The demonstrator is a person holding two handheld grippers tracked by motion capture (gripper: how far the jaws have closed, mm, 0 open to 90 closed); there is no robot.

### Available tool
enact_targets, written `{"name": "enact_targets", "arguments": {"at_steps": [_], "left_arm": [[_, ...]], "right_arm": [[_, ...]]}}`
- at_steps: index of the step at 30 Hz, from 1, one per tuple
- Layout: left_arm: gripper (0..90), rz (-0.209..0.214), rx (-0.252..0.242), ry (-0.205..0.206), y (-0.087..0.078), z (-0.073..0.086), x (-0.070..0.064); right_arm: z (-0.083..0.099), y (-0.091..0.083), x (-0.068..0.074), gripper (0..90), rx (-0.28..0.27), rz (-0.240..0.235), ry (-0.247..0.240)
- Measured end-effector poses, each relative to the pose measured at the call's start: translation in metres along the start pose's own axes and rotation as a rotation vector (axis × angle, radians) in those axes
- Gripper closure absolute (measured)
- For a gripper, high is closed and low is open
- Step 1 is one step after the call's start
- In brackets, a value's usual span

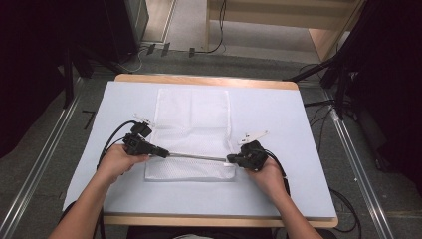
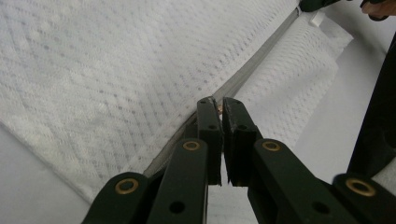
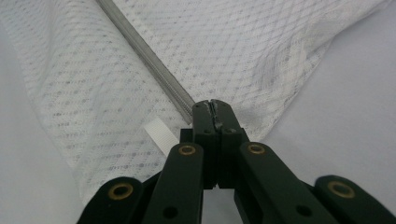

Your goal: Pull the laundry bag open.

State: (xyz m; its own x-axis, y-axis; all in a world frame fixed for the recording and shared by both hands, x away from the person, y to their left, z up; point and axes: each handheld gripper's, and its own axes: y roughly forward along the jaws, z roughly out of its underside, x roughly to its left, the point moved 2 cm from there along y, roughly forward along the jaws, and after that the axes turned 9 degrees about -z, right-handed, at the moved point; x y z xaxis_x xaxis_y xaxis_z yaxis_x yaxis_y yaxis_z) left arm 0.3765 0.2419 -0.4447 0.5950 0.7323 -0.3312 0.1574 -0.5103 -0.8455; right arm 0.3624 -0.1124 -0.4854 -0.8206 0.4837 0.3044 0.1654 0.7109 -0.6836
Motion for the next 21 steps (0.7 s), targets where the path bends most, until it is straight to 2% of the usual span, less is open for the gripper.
{"name": "enact_targets", "arguments": {"at_steps": [6,12,17,21], "left_arm": [[88.0,0.003,-0.003,-0.022,-0.006,0.007,0.008],[88.0,-0.019,0.005,-0.032,-0.012,0.015,0.017],[88.0,-0.016,-0.006,-0.074,-0.017,0.022,0.024],[88.0,-0.032,-0.002,-0.077,-0.020,0.026,0.030]], "right_arm": [[0.000,0.000,0.000,90.0,-0.002,-0.004,0.002],[0.001,0.000,0.000,90.0,-0.003,-0.006,0.002],[0.001,0.000,-0.001,90.0,-0.007,-0.013,0.000],[0.001,-0.001,-0.002,90.0,-0.006,-0.020,-0.001]]}}
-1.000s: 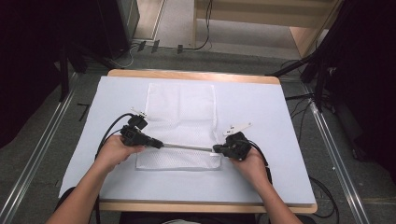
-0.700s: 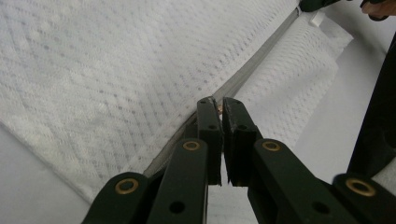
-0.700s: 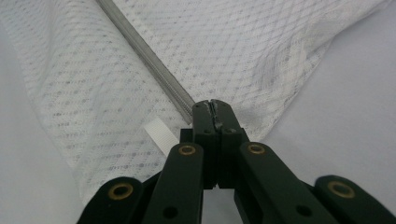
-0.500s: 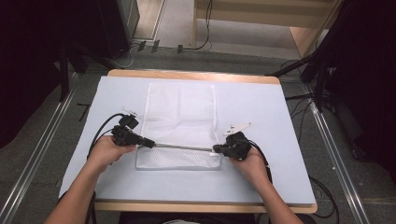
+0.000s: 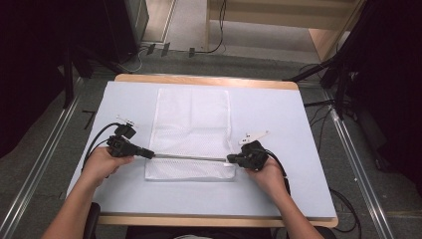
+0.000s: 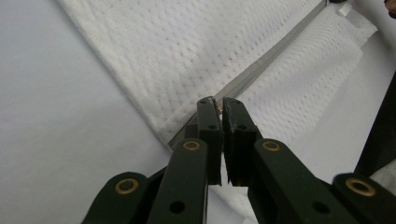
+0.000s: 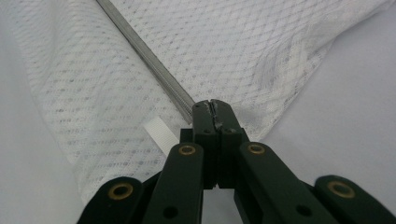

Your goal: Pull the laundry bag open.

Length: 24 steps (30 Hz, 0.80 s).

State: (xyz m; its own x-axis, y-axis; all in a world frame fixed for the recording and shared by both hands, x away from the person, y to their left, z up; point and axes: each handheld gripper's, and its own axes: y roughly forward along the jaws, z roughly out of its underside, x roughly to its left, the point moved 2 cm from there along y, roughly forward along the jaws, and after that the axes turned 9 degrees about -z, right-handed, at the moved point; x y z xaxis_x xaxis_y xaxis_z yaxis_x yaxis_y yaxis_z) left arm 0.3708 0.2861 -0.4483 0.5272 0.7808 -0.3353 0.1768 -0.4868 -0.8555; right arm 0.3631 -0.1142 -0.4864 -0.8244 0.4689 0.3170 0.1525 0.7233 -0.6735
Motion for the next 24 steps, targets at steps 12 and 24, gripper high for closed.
{"name": "enact_targets", "arguments": {"at_steps": [12,24], "left_arm": [[87.9,-0.017,-0.012,-0.042,-0.009,0.014,0.011],[85.6,-0.003,-0.016,-0.021,-0.006,0.017,0.009]], "right_arm": [[-0.001,0.000,-0.003,90.0,0.011,-0.021,0.006],[-0.004,-0.001,-0.002,88.3,0.030,-0.021,0.018]]}}
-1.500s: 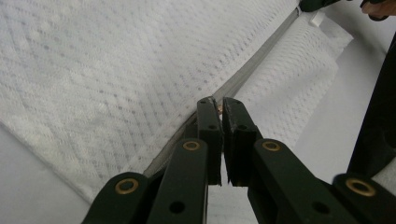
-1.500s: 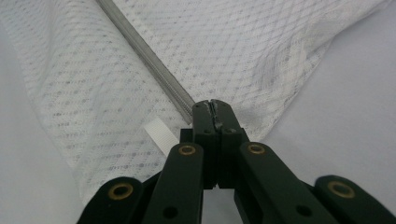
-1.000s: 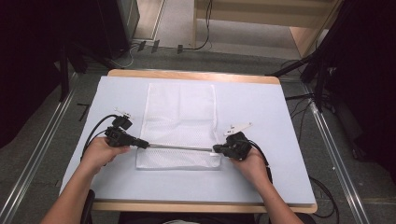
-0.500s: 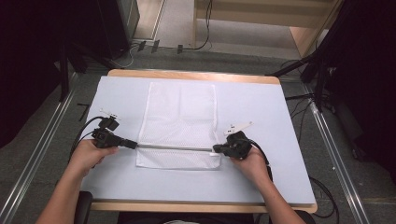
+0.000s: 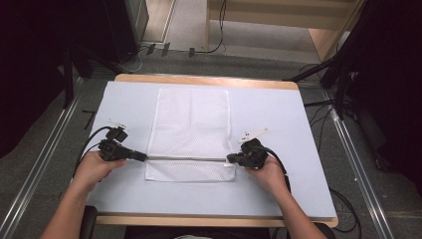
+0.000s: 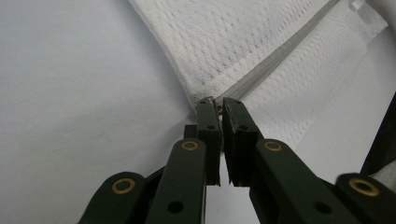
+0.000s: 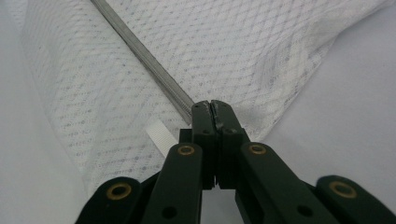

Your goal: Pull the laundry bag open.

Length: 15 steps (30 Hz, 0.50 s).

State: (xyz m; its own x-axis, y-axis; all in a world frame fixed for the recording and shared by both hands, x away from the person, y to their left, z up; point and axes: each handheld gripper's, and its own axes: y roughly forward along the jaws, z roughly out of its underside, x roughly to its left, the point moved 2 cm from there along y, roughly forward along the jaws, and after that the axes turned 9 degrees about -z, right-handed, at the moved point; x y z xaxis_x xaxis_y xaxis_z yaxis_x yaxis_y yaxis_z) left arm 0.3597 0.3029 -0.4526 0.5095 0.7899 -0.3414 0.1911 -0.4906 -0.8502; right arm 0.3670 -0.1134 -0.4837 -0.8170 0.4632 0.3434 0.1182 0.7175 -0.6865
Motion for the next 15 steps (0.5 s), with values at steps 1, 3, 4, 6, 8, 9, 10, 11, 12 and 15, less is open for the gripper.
{"name": "enact_targets", "arguments": {"at_steps": [1,3,4,6,8,9,10,11,12,15], "left_arm": [[82.0,-0.004,-0.007,0.007,0.000,0.000,0.000],[74.8,-0.006,-0.018,0.017,0.001,0.000,0.000],[70.8,-0.006,-0.028,0.021,0.001,0.000,0.000],[66.0,-0.007,-0.049,0.040,0.001,-0.001,-0.001],[60.6,-0.011,-0.068,0.054,0.000,-0.001,-0.002],[59.7,-0.011,-0.076,0.059,0.000,-0.002,-0.002],[58.1,-0.018,-0.089,0.061,-0.001,-0.002,-0.001],[56.8,-0.015,-0.102,0.058,-0.002,-0.003,-0.001],[55.8,-0.015,-0.111,0.061,-0.003,-0.003,-0.001],[51.0,-0.012,-0.143,0.055,-0.005,-0.005,0.000]], "right_arm": [[0.000,0.000,0.000,86.0,-0.001,-0.007,0.003],[0.000,-0.001,0.000,81.6,-0.002,-0.025,0.007],[0.000,-0.001,0.001,79.8,-0.001,-0.032,0.009],[-0.001,-0.002,0.000,76.8,-0.012,-0.039,0.014],[-0.003,-0.004,-0.001,73.0,-0.036,-0.024,0.003],[-0.004,-0.005,-0.001,72.9,-0.051,-0.017,-0.001],[-0.006,-0.006,-0.002,73.0,-0.068,-0.008,-0.016],[-0.008,-0.006,-0.002,73.8,-0.080,0.011,-0.014],[-0.011,-0.006,-0.003,76.6,-0.089,0.022,-0.018],[-0.019,-0.002,-0.005,84.2,-0.089,0.062,-0.022]]}}
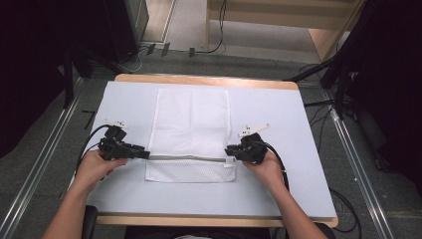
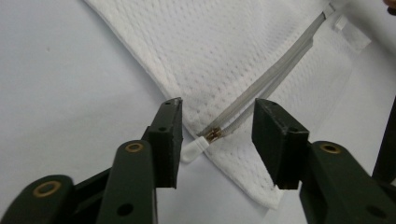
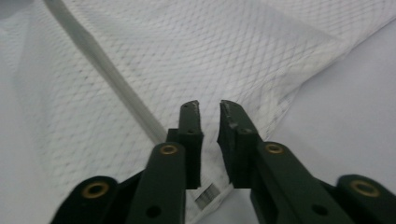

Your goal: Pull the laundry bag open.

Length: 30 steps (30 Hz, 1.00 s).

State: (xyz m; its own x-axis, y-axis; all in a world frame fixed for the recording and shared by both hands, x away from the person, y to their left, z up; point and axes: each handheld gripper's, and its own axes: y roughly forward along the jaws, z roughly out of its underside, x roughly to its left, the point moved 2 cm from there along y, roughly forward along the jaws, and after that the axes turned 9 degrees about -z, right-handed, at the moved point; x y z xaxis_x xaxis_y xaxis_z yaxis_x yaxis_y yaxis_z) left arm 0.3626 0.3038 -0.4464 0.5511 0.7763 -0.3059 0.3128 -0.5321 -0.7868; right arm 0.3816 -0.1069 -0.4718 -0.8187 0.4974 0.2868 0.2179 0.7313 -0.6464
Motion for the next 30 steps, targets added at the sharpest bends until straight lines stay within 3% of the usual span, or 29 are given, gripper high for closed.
{"name": "enact_targets", "arguments": {"at_steps": [2,6,8,19,30], "left_arm": [[49.1,-0.008,-0.017,-0.007,-0.001,-0.001,0.001],[46.7,-0.023,-0.037,-0.024,-0.001,-0.003,0.005],[46.6,-0.030,-0.038,-0.034,-0.001,-0.002,0.007],[42.3,-0.100,-0.089,-0.038,-0.007,-0.002,0.015],[39.7,-0.145,-0.131,-0.046,-0.011,-0.005,0.022]], "right_arm": [[-0.004,0.005,-0.003,89.0,0.008,0.020,0.006],[-0.005,0.015,-0.013,90.0,0.062,0.052,0.039],[-0.003,0.016,-0.017,90.0,0.053,0.022,0.065],[-0.002,-0.008,-0.030,87.8,-0.004,0.077,0.113],[0.005,-0.017,-0.040,82.6,-0.023,0.080,0.145]]}}
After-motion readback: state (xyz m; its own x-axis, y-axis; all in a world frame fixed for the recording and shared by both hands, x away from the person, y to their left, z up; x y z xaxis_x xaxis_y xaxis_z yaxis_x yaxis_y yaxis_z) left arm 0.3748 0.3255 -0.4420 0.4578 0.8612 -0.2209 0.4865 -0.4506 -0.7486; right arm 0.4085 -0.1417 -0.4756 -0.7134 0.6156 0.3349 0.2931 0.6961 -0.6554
